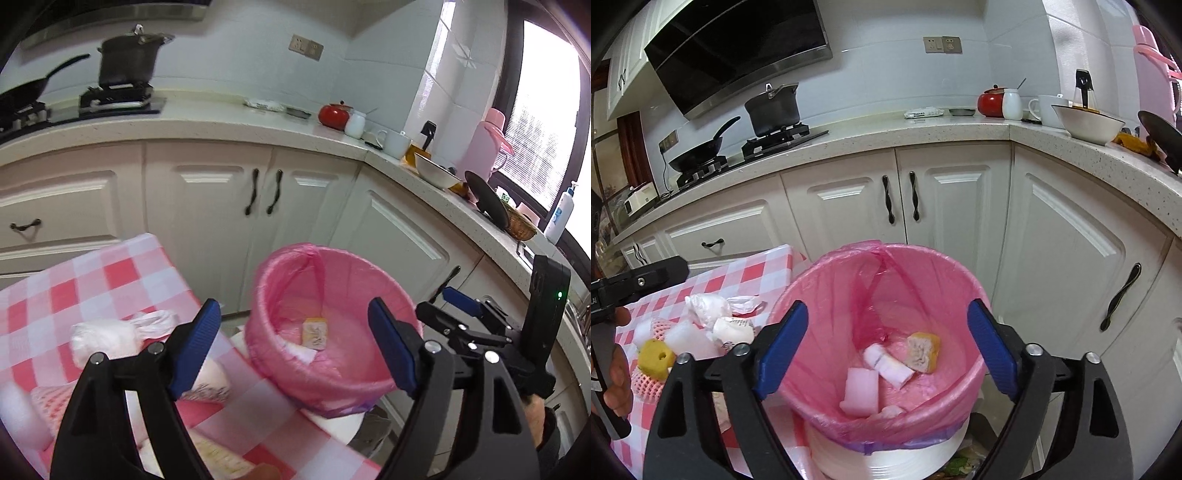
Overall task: Collect trash
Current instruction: 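Carry both foam pieces over the pink bin and open both tools, then move both tools back toward the table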
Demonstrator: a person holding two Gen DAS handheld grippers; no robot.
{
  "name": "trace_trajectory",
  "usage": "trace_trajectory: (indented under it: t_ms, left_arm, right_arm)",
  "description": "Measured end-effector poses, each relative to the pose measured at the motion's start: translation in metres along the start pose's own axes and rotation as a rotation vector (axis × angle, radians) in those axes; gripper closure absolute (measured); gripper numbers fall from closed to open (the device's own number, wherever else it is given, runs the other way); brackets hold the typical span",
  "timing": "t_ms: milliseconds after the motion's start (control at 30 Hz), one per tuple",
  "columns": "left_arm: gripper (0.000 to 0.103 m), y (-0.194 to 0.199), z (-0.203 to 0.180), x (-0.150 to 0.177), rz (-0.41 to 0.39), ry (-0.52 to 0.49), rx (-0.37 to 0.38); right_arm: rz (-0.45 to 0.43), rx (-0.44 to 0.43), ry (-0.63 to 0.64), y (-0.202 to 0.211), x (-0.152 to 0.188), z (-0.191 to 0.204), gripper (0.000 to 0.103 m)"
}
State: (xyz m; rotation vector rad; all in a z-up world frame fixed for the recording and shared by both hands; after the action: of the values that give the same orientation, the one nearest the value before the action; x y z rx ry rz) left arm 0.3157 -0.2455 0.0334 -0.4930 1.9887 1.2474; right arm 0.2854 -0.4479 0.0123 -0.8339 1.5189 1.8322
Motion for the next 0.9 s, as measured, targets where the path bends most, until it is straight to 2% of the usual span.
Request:
trace_trajectory:
  t_ms: [200,633,900]
  left_arm:
    - [0.022,0.042,0.031,0.020,-0.033,0.007,-0.080]
    - [0.022,0.150,0.149,0.062,-0.099,0.121,-0.297]
    - [0.023,0.183,0.211,0.102,-0.087,0.222,-0.367]
  right_arm:
    - [-0.009,-0.031,0.020,0.012,0.006,0.031,0.018]
    - [0.054,-0.133,0.083,0.006,0.030,0.115,0.018]
    - [0.111,-0.177,0.148,-0.007,0.058,0.164,0.018]
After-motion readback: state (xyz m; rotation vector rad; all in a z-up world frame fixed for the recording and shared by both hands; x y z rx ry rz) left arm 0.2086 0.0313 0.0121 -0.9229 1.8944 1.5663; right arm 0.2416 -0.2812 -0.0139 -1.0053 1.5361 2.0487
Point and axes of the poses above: each gripper's, at about its wrist camera, not at the fingertips, and y roughly against the way its jaws point, z to its left, x to its underside, the point moved 7 cm from there along -y, roughly the way its jaws point, and after that the axes turned 4 degrees about z, right-handed, at the moved point
